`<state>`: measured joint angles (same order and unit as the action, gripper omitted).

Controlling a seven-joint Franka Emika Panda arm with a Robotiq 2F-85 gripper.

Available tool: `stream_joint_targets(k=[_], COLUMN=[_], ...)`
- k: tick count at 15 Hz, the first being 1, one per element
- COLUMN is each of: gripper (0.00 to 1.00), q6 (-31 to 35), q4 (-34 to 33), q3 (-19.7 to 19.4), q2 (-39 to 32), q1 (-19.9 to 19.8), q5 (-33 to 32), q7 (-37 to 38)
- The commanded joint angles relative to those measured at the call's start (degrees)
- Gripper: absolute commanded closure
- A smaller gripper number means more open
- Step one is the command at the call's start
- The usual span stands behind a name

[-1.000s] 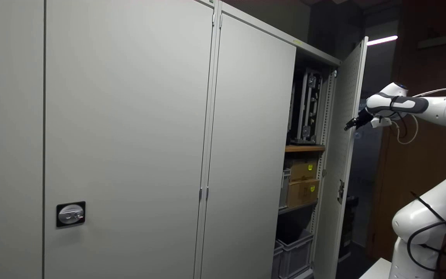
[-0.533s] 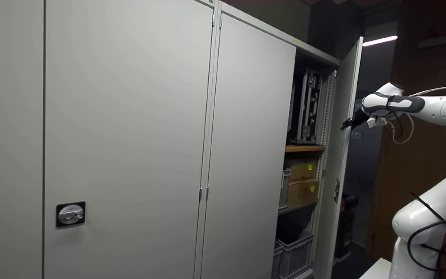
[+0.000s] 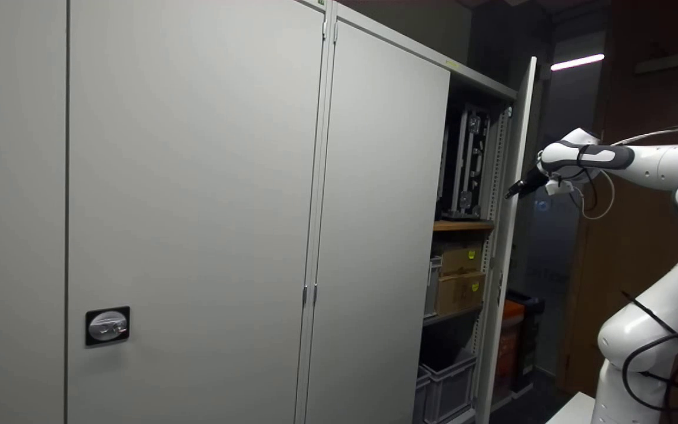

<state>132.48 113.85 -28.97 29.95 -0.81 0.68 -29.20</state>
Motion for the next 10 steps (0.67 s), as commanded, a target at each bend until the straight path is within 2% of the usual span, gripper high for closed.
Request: stream_joint_targets(k=[1,10], gripper=[0.00,0.00], q6=[1.6,0.7], q4=[-1.4,-4.3], q3=[0.2,0.5], q2=[-3.1,-8.1], q1=[1.5,2.7], q5=[4.6,12.0], q7=[-3.0,-6.5])
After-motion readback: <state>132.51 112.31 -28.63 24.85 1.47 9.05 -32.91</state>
